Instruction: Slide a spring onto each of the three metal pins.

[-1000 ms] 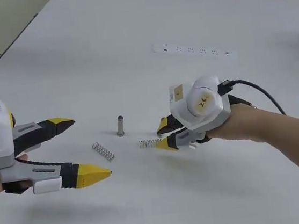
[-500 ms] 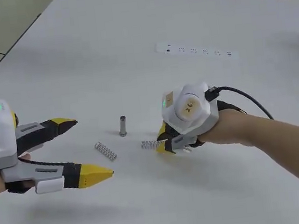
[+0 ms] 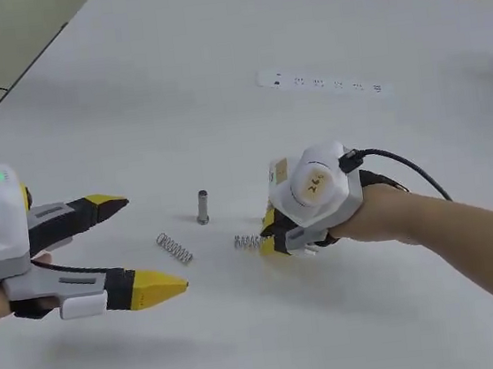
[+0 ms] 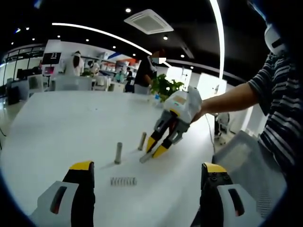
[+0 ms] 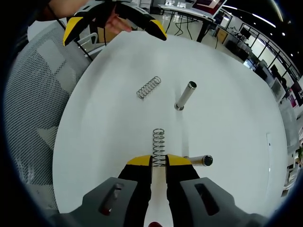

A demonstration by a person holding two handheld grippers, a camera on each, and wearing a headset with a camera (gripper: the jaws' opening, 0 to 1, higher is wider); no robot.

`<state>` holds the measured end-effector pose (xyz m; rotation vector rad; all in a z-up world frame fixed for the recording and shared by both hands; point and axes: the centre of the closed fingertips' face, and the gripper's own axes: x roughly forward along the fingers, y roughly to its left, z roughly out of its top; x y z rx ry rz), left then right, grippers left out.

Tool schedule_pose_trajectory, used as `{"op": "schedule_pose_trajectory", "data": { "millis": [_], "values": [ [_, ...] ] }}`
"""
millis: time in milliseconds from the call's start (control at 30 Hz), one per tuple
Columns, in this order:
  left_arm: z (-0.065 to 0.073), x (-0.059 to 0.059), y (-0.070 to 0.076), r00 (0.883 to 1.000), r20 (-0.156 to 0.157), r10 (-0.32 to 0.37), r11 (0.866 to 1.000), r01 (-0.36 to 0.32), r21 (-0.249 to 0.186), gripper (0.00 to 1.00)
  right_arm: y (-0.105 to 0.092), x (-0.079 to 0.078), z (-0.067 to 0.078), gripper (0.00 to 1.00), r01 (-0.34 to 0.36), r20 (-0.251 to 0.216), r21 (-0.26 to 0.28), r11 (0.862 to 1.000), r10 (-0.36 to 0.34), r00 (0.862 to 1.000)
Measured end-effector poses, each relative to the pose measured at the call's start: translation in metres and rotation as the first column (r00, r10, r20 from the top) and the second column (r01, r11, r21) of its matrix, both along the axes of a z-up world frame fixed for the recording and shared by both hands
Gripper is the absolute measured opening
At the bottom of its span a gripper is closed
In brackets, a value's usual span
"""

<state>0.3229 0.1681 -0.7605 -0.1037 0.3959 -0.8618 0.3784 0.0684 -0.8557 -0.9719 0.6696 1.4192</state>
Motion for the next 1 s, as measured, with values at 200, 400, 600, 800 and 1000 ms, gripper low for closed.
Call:
{"op": "schedule_pose_trajectory", "data": {
  "millis": [200, 400, 600, 800, 1000],
  "values": [
    [0.0, -0.001, -0.006, 1.0, -0.002, -0.014, 1.0, 0.014, 0.0, 0.89, -0.003, 0.002, 0.012, 0.08, 0.024, -0.002, 0.033, 0.999, -0.024, 1.0],
    [0.001, 0.0, -0.009, 1.0, -0.002, -0.027, 1.0, 0.027, 0.0, 0.88, -0.006, 0.0, 0.021, 0.08, 0.006, 0.009, 0.046, 0.999, -0.007, 1.0],
    [0.003, 0.002, -0.011, 0.999, 0.001, -0.037, 0.999, 0.037, 0.002, 0.87, -0.009, -0.002, 0.03, 0.08, -0.006, 0.01, 0.055, 0.998, 0.006, 1.0],
    [0.001, 0.0, -0.016, 0.998, -0.003, -0.055, 0.998, 0.055, 0.006, 0.86, -0.015, -0.002, 0.04, 0.08, 0.003, 0.014, 0.069, 0.998, -0.004, 1.0],
    [0.001, 0.001, -0.019, 0.998, 0.001, -0.068, 0.998, 0.068, 0.007, 0.85, -0.025, -0.006, 0.046, 0.08, 0.01, 0.015, 0.081, 0.997, -0.011, 1.0]
  ]
}}
